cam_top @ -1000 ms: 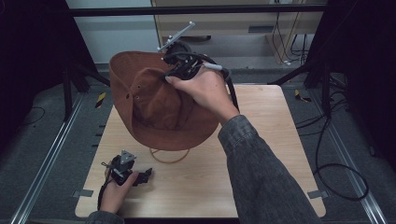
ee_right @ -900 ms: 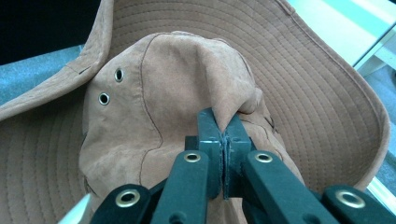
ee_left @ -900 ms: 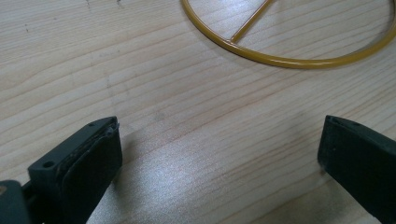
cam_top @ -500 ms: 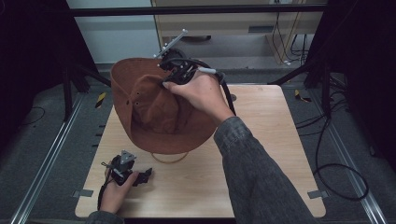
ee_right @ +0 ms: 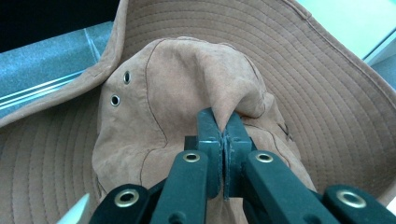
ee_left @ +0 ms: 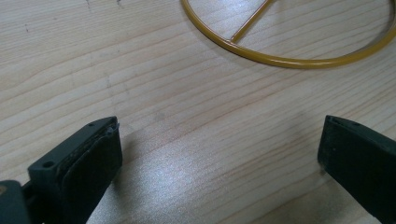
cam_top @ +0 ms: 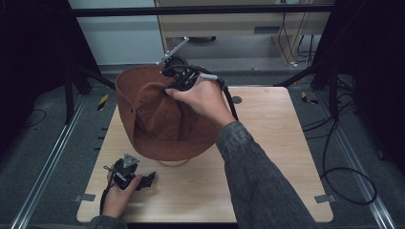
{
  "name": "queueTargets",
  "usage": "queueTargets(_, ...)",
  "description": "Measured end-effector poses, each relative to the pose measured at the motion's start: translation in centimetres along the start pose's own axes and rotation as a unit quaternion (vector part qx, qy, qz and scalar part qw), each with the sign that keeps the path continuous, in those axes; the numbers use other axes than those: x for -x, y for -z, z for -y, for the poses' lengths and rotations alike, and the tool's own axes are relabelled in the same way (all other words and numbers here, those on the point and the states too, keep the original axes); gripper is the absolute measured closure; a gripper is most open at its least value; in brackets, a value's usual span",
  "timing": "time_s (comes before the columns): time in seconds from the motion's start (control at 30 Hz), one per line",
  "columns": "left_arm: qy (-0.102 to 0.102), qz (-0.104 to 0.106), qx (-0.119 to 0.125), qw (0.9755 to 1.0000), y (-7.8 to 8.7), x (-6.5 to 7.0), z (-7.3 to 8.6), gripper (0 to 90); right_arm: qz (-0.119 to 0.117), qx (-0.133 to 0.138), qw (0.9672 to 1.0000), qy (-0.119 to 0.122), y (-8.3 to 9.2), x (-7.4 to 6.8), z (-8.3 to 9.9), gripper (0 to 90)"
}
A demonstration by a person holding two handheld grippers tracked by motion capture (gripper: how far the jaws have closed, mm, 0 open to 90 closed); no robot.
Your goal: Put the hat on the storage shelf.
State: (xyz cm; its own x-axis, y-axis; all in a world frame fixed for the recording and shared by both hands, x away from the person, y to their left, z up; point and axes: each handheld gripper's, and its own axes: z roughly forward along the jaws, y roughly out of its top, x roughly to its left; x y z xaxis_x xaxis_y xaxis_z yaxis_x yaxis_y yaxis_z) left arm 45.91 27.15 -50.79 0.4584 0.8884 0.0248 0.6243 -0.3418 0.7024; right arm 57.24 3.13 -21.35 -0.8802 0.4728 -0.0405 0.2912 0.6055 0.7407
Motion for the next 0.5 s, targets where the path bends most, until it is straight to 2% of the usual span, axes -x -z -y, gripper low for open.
queueTargets(0.5, -0.001, 0.0, -0.001, 1.0, 0.01, -0.01, 0.0, 0.0, -0.006, -0.005, 0.9999, -0.007, -0.63, 0.24, 0.55, 88.6)
